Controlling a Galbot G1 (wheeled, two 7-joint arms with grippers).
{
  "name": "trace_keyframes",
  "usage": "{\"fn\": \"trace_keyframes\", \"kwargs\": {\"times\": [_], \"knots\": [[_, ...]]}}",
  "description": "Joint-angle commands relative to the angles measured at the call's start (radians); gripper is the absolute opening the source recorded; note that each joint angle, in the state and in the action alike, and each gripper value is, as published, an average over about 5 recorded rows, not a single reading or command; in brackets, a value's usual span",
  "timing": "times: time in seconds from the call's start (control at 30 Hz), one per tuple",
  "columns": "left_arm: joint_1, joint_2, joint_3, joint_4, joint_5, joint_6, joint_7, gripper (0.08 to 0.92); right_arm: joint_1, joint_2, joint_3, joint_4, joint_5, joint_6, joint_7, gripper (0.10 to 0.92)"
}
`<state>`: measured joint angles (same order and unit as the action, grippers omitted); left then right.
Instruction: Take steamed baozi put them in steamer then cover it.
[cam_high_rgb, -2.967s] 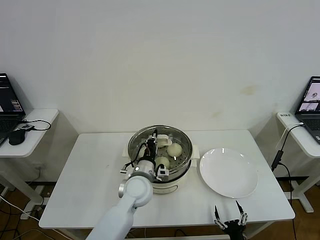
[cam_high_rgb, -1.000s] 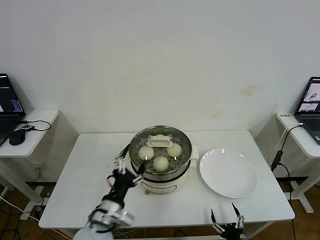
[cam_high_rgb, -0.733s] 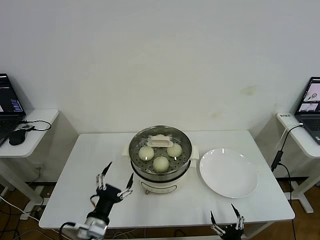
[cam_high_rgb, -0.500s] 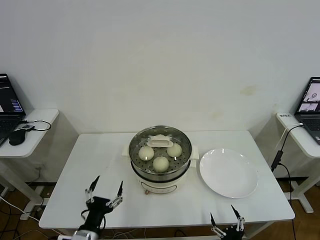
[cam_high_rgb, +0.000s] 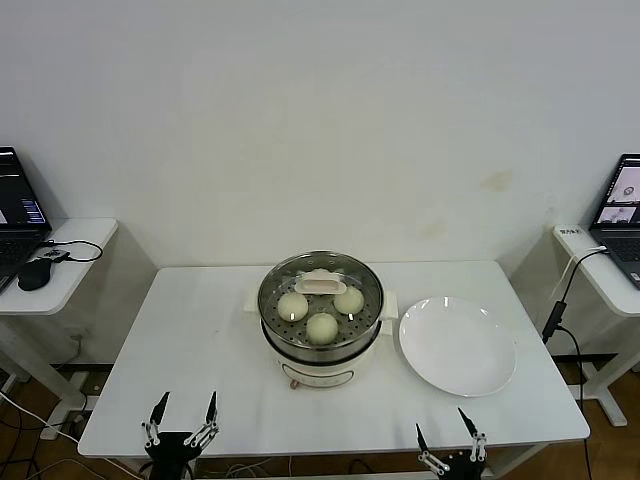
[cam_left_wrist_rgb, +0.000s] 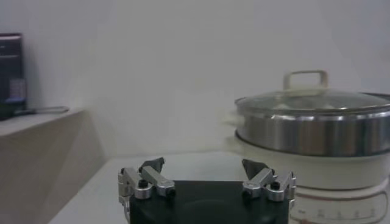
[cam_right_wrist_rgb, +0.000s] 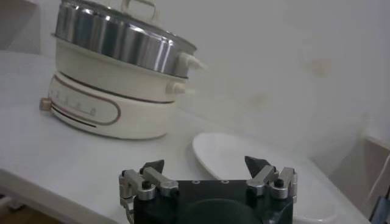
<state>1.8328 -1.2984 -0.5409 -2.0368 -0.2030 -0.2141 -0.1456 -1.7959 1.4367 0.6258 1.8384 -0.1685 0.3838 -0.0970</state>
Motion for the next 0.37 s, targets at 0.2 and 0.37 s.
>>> {"fn": "trace_keyframes", "kwargs": {"times": [0.2,0.37], "knots": [[0.011,-0.024,-0.014,0.05,-0.052,-0.05,-0.005,0.823,0.002,0.017,-0.016,0.002,-0.011,0.011,0.0,0.823],[0.01,-0.02,-0.016,0.044,-0.054,-0.047,-0.004,0.823,0.002,0.018,-0.014,0.003,-0.009,0.011,0.001,0.823]]}}
